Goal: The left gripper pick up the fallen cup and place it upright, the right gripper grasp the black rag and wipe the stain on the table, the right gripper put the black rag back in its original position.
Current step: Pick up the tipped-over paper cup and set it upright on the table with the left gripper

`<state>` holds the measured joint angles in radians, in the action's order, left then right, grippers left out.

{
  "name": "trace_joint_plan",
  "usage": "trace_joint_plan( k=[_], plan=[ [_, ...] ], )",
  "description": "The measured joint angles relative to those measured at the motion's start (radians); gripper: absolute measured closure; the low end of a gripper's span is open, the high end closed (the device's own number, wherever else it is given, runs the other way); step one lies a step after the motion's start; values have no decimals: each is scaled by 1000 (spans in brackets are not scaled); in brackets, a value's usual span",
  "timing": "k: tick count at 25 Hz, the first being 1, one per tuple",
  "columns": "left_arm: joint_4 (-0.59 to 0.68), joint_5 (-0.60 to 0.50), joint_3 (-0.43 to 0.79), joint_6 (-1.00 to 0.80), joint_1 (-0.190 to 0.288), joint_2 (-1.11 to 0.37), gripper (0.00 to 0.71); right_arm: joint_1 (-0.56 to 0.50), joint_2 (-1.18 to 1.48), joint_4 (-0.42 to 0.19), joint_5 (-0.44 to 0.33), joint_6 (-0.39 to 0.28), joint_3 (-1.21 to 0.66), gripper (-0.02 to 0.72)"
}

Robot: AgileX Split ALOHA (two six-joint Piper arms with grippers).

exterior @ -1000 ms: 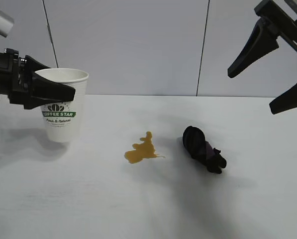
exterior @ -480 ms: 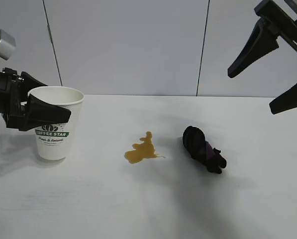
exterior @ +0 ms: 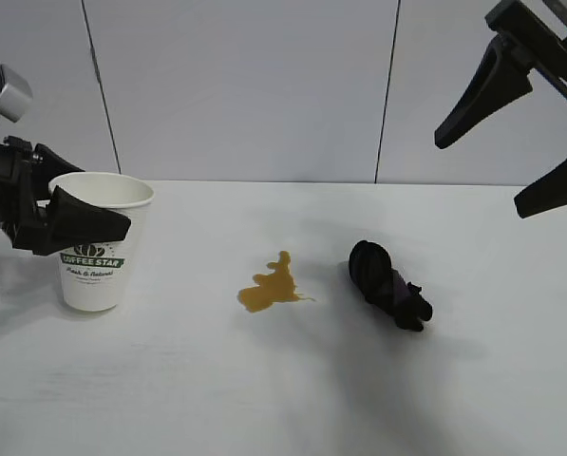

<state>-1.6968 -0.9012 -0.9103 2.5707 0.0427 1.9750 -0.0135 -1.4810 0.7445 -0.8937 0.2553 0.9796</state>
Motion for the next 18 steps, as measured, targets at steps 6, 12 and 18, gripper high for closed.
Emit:
trace_joint_plan(
  k=[6,12,18],
  plan=[
    [0,0,0,-5,0,0,103,0,0,0,0,0,0,126],
    [0,0,0,-5,0,0,84,0,0,0,0,0,0,126],
    [0,0,0,-31,0,0,77,0,0,0,0,0,0,126]
  ],
)
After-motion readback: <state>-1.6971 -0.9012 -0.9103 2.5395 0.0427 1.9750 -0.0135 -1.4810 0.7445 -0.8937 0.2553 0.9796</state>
